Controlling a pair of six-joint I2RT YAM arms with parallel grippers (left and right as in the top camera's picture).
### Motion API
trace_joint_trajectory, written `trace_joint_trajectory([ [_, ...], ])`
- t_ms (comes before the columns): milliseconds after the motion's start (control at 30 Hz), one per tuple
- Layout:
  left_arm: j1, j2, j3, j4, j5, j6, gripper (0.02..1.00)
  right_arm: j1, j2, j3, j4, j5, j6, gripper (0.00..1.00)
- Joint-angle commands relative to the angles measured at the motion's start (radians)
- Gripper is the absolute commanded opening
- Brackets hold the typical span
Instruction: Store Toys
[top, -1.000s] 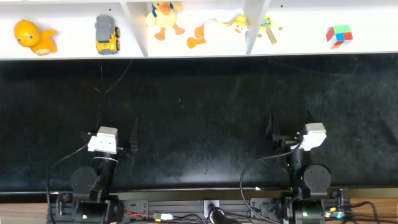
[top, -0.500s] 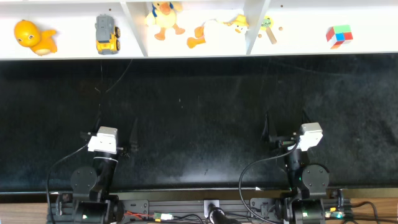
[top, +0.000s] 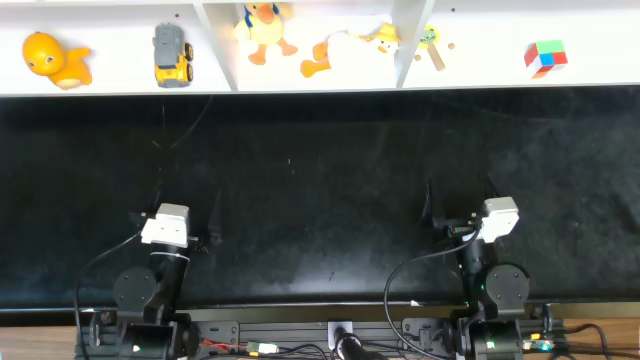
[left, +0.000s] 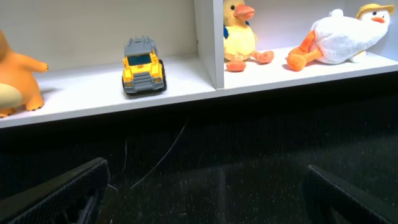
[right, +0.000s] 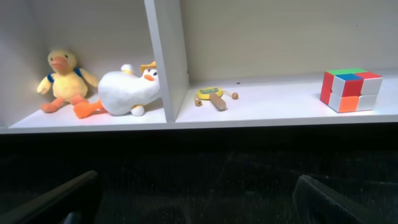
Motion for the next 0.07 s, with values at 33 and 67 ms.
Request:
trace_joint_trajectory([
  [33, -0.003, -0.010, 0.000, -0.005, -0.001, 0.015, 0.998, 0.005, -0.009, -0.014, 0.002, -0.005, 0.004, 0.996],
  [67, -0.003, -0.010, 0.000, -0.005, -0.001, 0.015, 0.998, 0.005, -0.009, -0.014, 0.002, -0.005, 0.004, 0.996],
])
